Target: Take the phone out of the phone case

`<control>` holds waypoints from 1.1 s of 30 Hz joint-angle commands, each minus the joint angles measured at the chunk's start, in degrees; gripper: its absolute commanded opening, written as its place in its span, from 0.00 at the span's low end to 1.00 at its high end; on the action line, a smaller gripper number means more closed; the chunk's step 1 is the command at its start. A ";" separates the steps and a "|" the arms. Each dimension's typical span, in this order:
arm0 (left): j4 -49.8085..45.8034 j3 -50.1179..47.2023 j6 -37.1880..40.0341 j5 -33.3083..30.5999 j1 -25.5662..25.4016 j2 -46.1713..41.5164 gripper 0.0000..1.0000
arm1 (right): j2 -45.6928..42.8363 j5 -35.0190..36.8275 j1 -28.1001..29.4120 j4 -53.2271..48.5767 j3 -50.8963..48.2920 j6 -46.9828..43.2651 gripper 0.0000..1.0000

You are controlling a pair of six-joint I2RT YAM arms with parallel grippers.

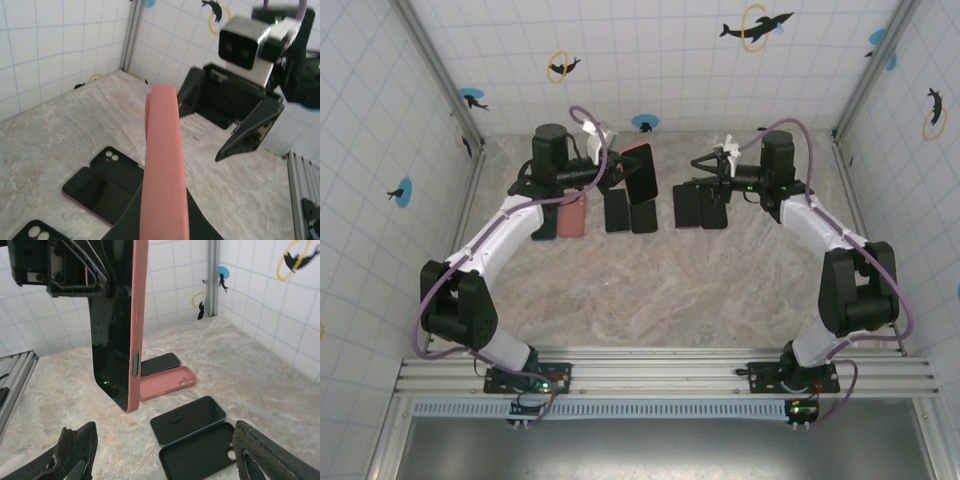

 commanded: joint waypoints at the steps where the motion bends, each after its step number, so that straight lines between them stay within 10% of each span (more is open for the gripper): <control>1: -5.70 4.03 9.43 5.15 0.91 -1.37 0.00 | 2.01 -1.99 1.97 -13.42 4.66 -16.44 0.71; 33: -4.16 6.04 5.86 14.70 1.22 0.94 0.00 | 7.58 -3.36 11.40 -12.54 6.18 -18.57 0.36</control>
